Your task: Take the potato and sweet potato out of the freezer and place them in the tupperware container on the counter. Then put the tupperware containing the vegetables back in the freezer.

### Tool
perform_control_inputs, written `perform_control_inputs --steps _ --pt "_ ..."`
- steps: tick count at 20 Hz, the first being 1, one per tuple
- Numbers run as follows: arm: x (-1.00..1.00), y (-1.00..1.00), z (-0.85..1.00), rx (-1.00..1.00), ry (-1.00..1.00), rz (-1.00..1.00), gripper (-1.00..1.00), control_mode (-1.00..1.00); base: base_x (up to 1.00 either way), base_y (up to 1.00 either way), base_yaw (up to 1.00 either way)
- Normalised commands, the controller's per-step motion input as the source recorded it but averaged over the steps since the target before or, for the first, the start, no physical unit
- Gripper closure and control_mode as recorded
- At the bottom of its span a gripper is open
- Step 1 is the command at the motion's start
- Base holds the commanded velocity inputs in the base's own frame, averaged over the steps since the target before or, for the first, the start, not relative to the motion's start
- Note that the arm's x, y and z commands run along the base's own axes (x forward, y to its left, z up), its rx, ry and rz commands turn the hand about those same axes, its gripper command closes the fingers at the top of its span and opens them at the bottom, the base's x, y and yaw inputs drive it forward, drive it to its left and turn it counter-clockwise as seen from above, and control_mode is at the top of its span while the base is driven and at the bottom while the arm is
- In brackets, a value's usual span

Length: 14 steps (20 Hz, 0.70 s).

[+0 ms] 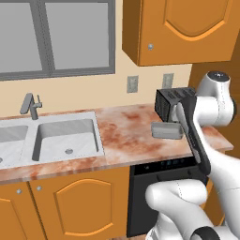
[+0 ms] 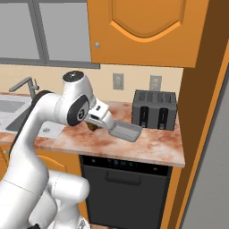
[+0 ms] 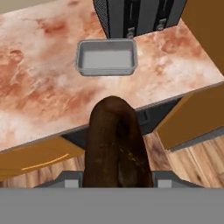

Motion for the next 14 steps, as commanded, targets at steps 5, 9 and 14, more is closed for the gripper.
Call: perform_control_inputs --steps 5,9,14 --pt "0.91 -0.16 -0.57 0.0 0.01 0.26 1.0 -1.0 0.0 0.0 0.0" --pt "1.0 0.0 -0.47 0.0 0.08 0.21 1.0 -1.0 0.0 0.0 0.0" --pt "0.91 0.0 -0.44 0.0 0.11 0.14 1.0 -1.0 0.0 0.0 0.0"
